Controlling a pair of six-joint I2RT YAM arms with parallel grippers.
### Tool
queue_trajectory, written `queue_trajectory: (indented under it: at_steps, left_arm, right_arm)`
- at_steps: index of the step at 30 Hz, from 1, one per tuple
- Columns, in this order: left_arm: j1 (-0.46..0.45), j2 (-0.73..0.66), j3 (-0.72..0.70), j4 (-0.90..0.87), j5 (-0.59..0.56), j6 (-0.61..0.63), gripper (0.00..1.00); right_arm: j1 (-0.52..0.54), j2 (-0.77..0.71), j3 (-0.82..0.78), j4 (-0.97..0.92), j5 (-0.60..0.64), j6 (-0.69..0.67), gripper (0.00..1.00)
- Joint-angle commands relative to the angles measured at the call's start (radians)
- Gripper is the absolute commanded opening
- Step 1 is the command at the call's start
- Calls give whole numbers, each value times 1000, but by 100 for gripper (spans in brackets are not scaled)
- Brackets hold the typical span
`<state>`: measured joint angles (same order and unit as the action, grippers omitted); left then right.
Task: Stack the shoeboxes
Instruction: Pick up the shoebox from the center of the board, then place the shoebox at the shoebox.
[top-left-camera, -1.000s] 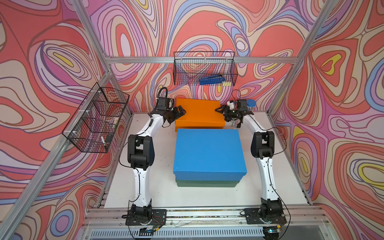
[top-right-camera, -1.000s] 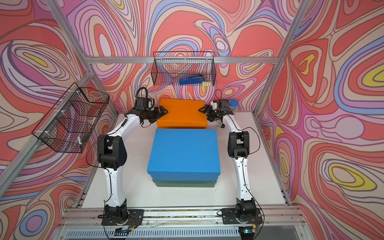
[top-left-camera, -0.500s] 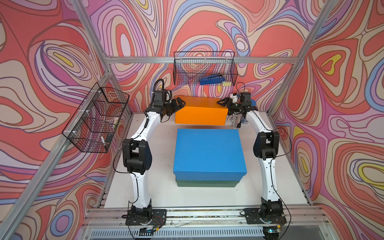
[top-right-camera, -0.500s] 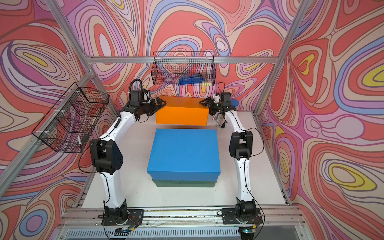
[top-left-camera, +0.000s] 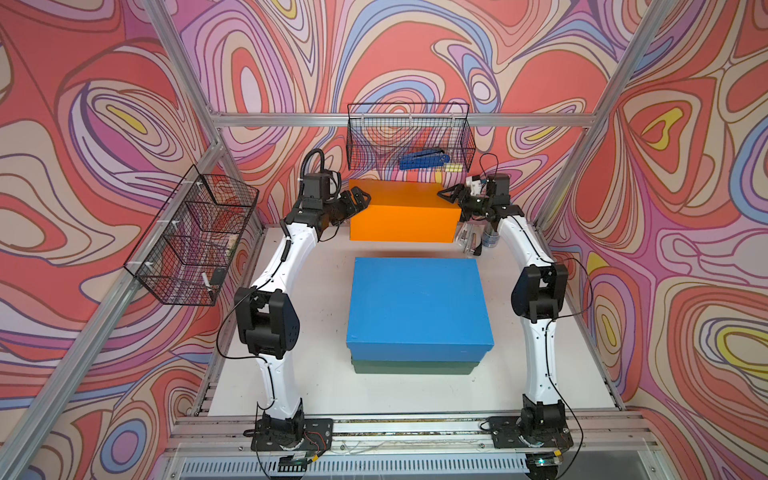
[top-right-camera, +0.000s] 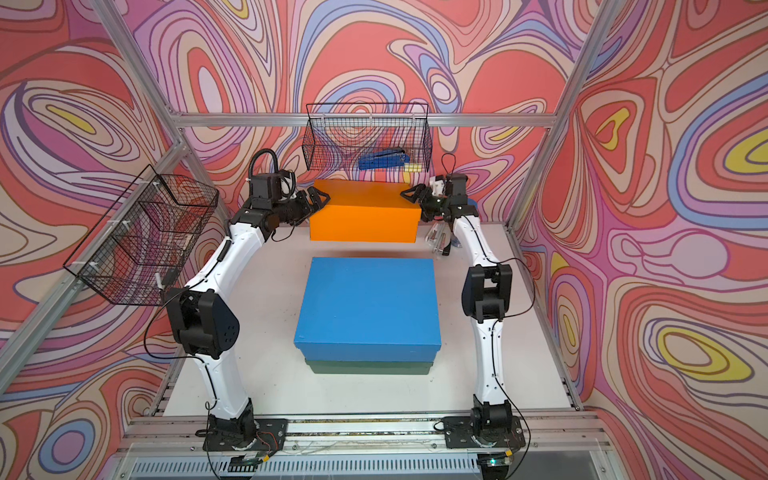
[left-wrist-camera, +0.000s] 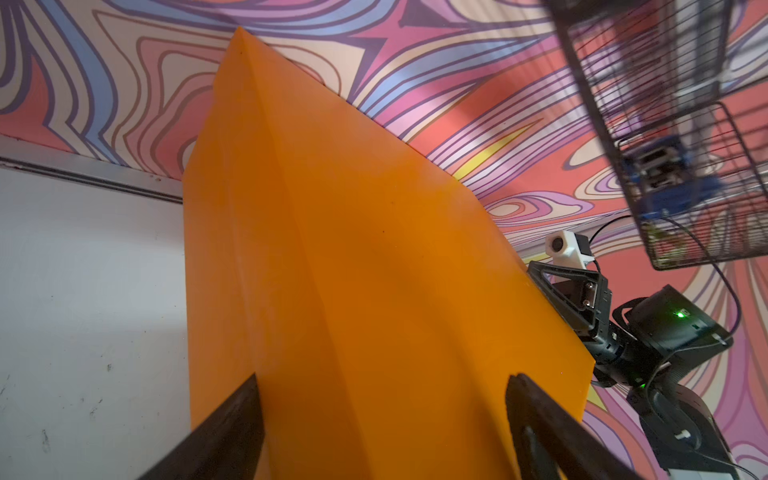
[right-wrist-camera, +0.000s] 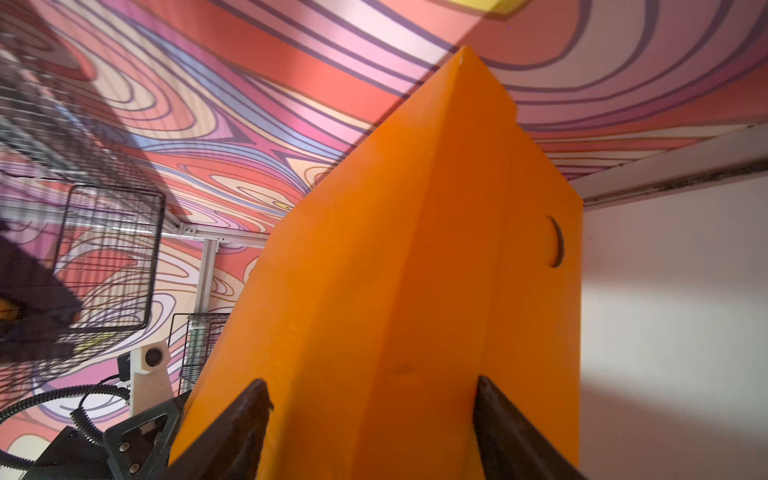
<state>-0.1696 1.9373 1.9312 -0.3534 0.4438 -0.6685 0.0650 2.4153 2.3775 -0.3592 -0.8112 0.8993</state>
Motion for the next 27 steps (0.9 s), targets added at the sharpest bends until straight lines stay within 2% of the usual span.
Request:
queue_trajectory:
  at_steps: [1,13,27]
  left_arm:
    - [-72,-43,-31,51,124,-33,89]
    - [-103,-114,-47,41,116,-27,87]
    - [-134,-232,-124,-1,136,-13,87]
  right_arm:
    - [57,-83,34,18,-115,26,78]
    - [61,-164,24,-23,-114,30,76]
    - [86,-323,-110,-129,-124,-50,76]
